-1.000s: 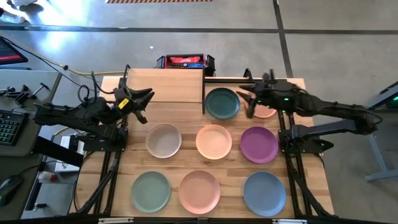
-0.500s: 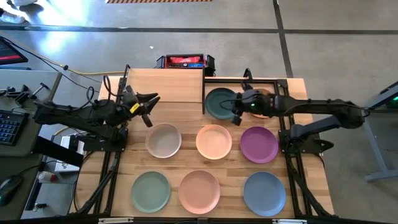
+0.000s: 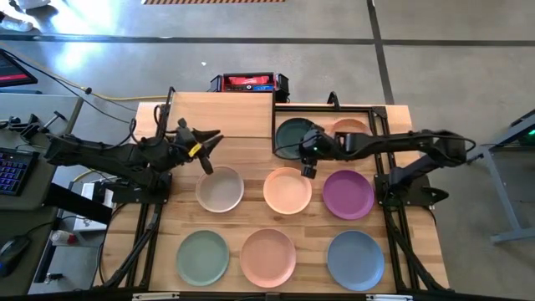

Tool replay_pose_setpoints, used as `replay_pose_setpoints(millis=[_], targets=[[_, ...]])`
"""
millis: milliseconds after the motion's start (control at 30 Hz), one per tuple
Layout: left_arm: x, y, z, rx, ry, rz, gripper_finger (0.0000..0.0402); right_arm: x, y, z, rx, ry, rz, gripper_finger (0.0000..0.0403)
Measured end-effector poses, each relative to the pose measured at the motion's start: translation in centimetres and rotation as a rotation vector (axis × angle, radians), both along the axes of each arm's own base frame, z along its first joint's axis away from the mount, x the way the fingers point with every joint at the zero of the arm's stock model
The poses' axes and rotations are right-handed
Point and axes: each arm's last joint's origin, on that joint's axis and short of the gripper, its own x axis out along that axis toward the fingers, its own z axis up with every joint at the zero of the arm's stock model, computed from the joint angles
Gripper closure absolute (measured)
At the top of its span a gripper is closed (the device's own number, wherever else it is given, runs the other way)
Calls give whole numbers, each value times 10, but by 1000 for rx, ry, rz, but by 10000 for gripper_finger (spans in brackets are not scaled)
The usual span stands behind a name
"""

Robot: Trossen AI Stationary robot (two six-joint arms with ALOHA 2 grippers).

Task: Place and stack plates onto a shelf
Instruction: Put the dark green plate on the right part of the shelf

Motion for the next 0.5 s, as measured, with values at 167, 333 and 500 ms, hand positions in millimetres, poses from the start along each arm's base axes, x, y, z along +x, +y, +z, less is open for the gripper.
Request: replay_pose_setpoints(millis=[167, 333, 500], targets=[[4, 0, -4, -10, 22, 1, 328, 7, 0, -18, 33, 66, 60, 297], [7, -1, -9, -4, 64, 9, 328, 12, -1, -33, 30, 128, 83, 297], [9, -1, -11, -2, 74, 12, 328, 16, -2, -47, 22, 178, 92, 297]])
